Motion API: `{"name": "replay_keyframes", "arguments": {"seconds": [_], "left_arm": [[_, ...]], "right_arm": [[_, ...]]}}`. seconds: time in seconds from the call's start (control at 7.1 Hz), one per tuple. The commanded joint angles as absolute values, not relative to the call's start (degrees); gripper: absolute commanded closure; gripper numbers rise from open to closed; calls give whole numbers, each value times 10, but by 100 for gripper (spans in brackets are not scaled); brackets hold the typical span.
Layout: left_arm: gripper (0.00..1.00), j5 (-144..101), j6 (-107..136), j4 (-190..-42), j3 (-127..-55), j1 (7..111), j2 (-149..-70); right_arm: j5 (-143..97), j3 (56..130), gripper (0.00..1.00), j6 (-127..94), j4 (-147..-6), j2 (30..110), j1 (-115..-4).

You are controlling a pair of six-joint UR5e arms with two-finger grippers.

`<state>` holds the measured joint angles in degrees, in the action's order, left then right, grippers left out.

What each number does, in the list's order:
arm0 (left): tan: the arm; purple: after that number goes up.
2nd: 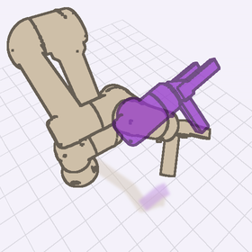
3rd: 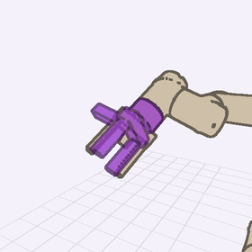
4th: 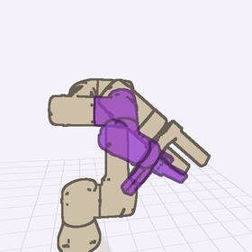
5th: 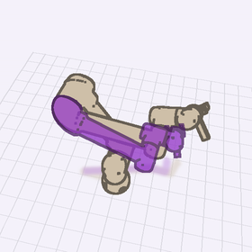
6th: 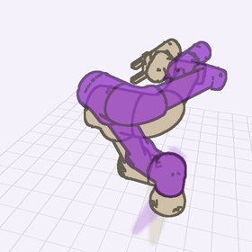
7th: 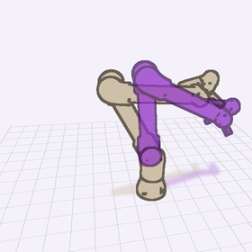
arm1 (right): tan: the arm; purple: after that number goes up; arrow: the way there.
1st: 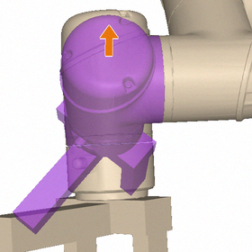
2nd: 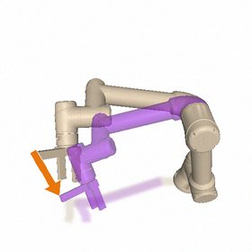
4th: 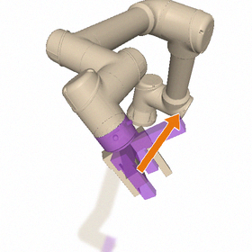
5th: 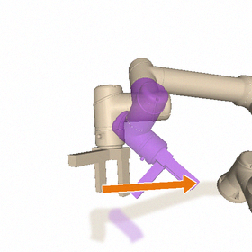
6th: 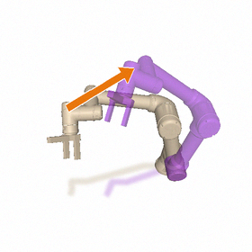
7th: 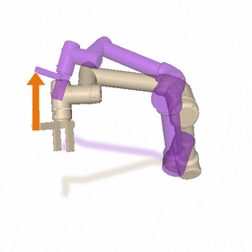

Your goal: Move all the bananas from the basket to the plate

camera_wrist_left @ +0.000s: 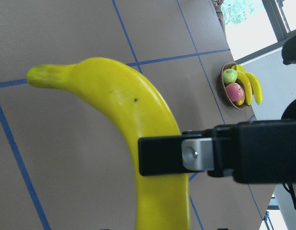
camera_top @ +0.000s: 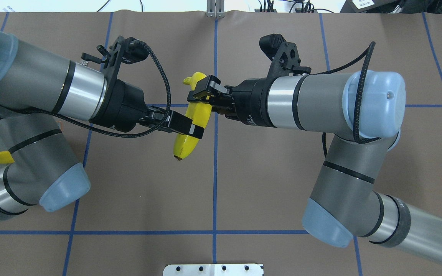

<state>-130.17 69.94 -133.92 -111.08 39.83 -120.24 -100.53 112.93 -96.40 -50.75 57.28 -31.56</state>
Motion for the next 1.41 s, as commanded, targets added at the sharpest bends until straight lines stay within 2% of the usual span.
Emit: {"name": "replay_keyframes", "arguments": {"seconds": [0.0, 0.28, 0.56, 0.85, 1.27], "left_arm": [[100, -1302, 699, -1339, -1111, 398, -1200], [100, -1303, 699, -1338, -1113, 398, -1183], [100, -1327, 687, -1338, -1148, 408, -1114], [100, -1358, 551, -1338, -1166, 448, -1008], [100, -1376, 305, -1337, -1167, 508, -869]], "right_arm": [[-1005, 1130, 0, -952, -486, 571, -316], [-1012, 1131, 0, -929, -492, 583, -344], [-1014, 1130, 0, -912, -531, 636, -374], [-1014, 1128, 0, -821, -611, 665, -399], [-1054, 1127, 0, -725, -616, 735, -450]]}}
